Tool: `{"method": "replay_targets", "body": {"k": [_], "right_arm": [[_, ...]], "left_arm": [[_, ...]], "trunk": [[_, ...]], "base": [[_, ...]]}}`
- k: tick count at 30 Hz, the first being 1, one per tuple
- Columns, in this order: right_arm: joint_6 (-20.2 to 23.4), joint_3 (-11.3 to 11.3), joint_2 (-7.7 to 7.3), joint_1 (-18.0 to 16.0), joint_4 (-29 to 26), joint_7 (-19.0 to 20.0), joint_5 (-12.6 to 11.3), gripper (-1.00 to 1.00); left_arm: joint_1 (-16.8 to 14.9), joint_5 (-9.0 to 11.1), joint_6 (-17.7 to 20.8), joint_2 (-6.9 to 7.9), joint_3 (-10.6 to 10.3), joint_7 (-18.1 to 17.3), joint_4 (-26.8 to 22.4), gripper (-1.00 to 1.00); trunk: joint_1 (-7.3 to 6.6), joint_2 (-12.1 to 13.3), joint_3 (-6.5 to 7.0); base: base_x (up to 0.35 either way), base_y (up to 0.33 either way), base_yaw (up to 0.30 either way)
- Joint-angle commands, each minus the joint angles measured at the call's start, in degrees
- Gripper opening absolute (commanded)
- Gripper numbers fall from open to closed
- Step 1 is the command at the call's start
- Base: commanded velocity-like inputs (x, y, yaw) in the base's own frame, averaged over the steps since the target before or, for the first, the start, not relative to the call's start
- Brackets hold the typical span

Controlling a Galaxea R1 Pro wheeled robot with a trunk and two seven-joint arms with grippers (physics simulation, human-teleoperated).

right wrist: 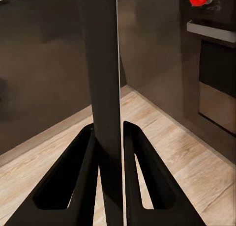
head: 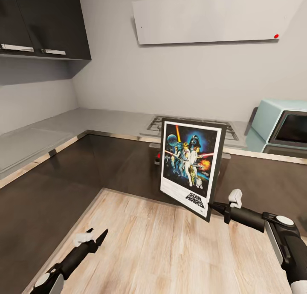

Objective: Pick up the poster from the kitchen countertop and hang it on one of the wall nails in the kitchen.

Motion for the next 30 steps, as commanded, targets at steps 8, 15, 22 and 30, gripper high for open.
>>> {"method": "replay_targets", "body": {"k": [8, 15, 22, 30], "right_arm": [[0.7, -0.1, 0.14, 0.0, -0.2, 0.2, -0.1, -1.00], [0.8, -0.1, 0.10, 0.0, -0.3, 0.2, -0.1, -1.00], [0.7, -0.1, 0.14, 0.0, -0.3, 0.2, -0.1, -1.00], [0.7, 0.0, 0.15, 0.0, -0.4, 0.2, -0.2, -1.00]], "left_arm": [[0.0, 0.1, 0.1, -0.06, 2.3, -0.3, 0.5, 1.00], [0.0, 0.0, 0.2, -0.11, 2.4, -0.1, 0.6, 1.00], [0.0, 0.0, 0.2, -0.16, 2.4, -0.1, 0.6, 1.00], [0.0, 0.0, 0.2, -0.16, 2.4, -0.1, 0.6, 1.00]], "trunk": [[0.00, 0.0, -0.05], [0.00, 0.0, -0.05], [0.00, 0.0, -0.05], [0.00, 0.0, -0.03]], "base": [[0.000, 0.000, 0.180], [-0.009, -0.020, 0.273], [-0.173, -0.210, 0.103], [-0.164, -0.178, 0.006]]}}
